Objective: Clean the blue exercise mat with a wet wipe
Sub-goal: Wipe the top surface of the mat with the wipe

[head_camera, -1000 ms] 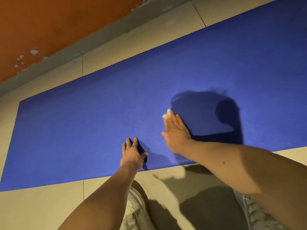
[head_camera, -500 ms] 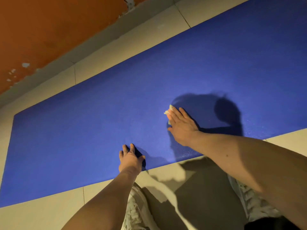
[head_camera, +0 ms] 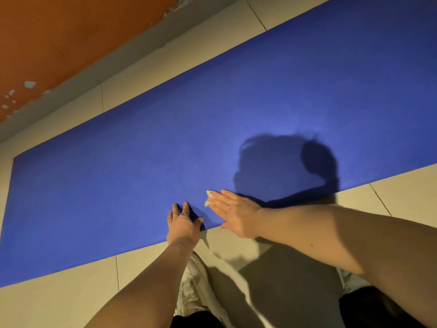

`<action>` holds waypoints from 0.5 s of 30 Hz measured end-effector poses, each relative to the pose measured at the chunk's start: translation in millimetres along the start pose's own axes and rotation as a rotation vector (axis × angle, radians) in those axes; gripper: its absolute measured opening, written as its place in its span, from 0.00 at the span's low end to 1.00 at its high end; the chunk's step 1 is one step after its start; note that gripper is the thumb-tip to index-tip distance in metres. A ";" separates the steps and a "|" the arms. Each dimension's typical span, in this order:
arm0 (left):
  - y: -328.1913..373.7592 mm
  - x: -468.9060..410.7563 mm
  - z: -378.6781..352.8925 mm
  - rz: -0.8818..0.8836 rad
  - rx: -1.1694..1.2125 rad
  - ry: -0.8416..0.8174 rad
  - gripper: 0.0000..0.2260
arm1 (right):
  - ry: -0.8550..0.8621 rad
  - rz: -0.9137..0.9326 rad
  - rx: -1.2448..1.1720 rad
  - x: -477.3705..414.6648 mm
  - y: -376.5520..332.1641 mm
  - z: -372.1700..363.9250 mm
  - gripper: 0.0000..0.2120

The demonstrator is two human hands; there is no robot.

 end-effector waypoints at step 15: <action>-4.9 14.2 0.1 -0.066 -0.006 -0.003 0.29 | -0.030 -0.330 0.100 42.6 34.3 5.9 0.32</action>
Point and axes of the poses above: each hand's wrist, its own x-axis away from the middle knuckle, its own z-axis out of the back of the hand, y = z × x, the point moved 3 cm from there along -x, towards the middle knuckle, and after that the axes turned 7 degrees about y, right-handed, at the moved point
